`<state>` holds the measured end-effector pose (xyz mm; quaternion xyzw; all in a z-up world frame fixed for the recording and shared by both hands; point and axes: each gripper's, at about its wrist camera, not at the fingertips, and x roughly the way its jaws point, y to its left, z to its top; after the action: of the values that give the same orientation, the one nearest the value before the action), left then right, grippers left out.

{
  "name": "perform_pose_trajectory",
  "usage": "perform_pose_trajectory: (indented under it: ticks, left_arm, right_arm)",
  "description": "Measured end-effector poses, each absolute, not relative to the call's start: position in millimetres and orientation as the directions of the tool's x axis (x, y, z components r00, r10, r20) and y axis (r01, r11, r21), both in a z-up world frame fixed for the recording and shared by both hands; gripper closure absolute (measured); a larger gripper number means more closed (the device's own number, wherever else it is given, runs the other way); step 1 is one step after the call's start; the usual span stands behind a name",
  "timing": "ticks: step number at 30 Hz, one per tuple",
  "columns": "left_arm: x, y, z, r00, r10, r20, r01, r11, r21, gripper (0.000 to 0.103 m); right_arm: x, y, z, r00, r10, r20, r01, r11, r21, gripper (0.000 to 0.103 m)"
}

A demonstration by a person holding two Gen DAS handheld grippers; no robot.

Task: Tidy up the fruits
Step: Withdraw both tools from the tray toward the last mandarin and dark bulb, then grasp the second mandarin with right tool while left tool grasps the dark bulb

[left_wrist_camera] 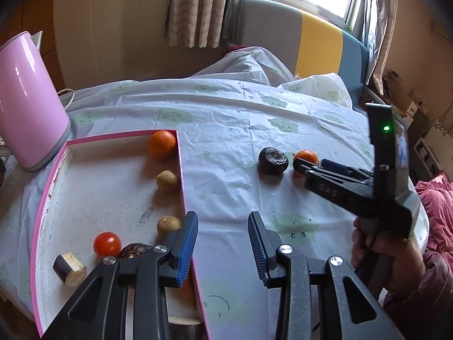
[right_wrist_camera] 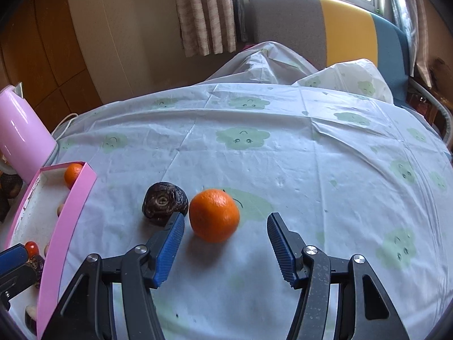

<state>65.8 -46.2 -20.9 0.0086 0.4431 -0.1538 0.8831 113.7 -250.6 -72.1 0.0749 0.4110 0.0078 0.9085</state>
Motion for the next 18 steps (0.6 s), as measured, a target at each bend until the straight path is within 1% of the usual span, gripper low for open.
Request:
perform_pose_trajectory:
  ticks: [1,2,5,8,13,18]
  left_arm:
    - [67,-48,-21,0.559,-0.267,-0.785,0.282,0.951,-0.123,0.066]
    - [70,-50,-20,0.557,-0.275,-0.784,0.286,0.949,-0.13,0.066]
    - [78,-57,-21,0.538,-0.302,-0.787,0.294,0.942,-0.16,0.066]
    - [87,-65,-24,0.52,-0.318,-0.793,0.294,0.938,-0.183,0.066]
    - [104,-84,-30,0.474,-0.349,-0.809,0.3,0.927,-0.224,0.066]
    - [119,-106,-36,0.446,-0.35,-0.824,0.306,0.925,-0.227,0.065]
  right_arm:
    - [118,-249,-74,0.659,0.081,-0.748,0.035,0.99,0.138,0.059]
    - [121,-246,-76,0.653,0.096,-0.751,0.013,0.99,0.138,0.066]
    - [118,-242,-73,0.66,0.078,-0.747,0.001,0.995,0.104,0.066]
    - [108,-249,-70,0.67,0.049,-0.74,0.038,0.994,0.101,0.066]
    - [88,-271,-74,0.662,-0.07,-0.746,0.148,0.988,0.039,0.066]
    - [81,-285,-76,0.667,-0.076,-0.742,0.19,0.979,0.071,0.066]
